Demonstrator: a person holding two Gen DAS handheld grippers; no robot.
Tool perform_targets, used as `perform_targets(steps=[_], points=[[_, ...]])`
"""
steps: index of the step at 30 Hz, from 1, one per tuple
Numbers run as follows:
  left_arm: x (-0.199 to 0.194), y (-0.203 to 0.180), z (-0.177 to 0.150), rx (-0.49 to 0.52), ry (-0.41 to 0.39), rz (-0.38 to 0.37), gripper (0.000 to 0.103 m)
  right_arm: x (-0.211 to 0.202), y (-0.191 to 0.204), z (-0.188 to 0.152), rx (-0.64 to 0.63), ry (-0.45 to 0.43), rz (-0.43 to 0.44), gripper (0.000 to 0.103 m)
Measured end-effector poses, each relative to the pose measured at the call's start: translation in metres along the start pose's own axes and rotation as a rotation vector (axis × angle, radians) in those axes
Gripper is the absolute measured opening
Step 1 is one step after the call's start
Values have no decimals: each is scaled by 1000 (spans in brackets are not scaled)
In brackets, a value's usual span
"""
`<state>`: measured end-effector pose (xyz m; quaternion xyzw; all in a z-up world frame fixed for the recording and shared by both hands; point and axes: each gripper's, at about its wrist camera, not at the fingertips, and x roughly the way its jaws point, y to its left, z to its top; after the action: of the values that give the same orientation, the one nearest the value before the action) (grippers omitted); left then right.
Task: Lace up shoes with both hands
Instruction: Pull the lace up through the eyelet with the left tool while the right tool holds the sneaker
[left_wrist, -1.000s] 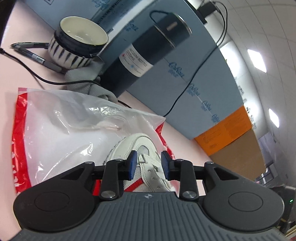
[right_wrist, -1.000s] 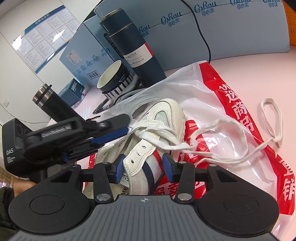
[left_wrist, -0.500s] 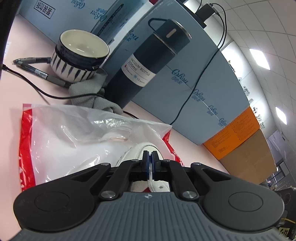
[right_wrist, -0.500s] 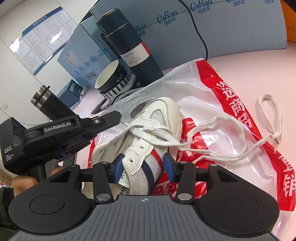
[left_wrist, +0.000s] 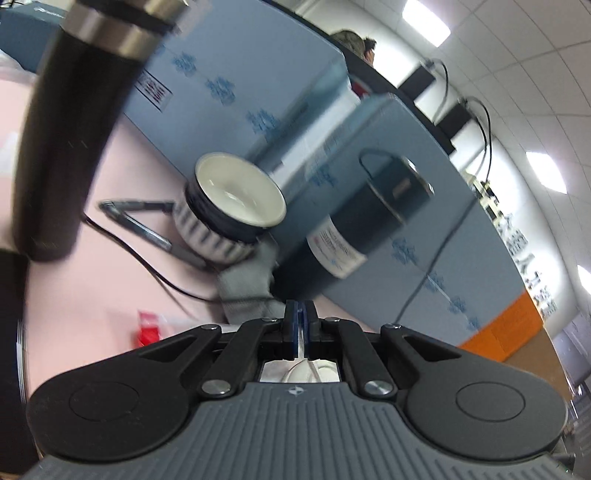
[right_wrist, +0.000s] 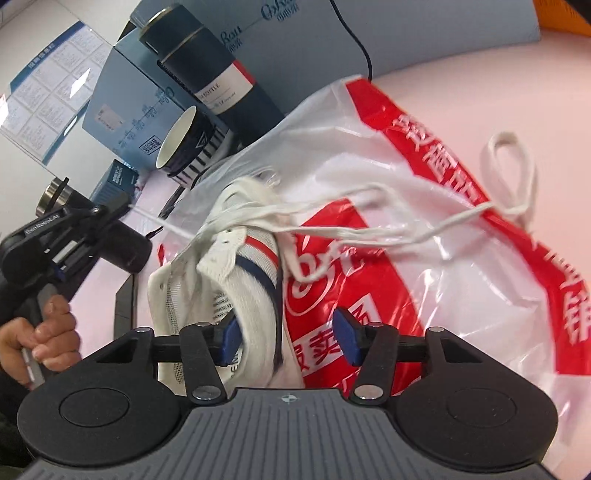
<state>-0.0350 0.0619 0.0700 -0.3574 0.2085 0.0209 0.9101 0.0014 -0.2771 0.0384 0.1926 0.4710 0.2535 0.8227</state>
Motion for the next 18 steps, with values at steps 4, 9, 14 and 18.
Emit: perform_targets(steps=[4, 9, 14, 18], points=[[-4, -2, 1, 17, 24, -10, 2, -5, 22, 6, -204, -51, -53, 50], [-7, -1, -4, 5, 44, -12, 2, 8, 48, 12, -479, -61, -88, 20], [-13, 3, -7, -17, 47, 1, 3, 12, 35, 20, -359, -68, -28, 15], [-23, 15, -5, -69, 30, 51, 23, 6, 17, 22, -195, -61, 12, 15]])
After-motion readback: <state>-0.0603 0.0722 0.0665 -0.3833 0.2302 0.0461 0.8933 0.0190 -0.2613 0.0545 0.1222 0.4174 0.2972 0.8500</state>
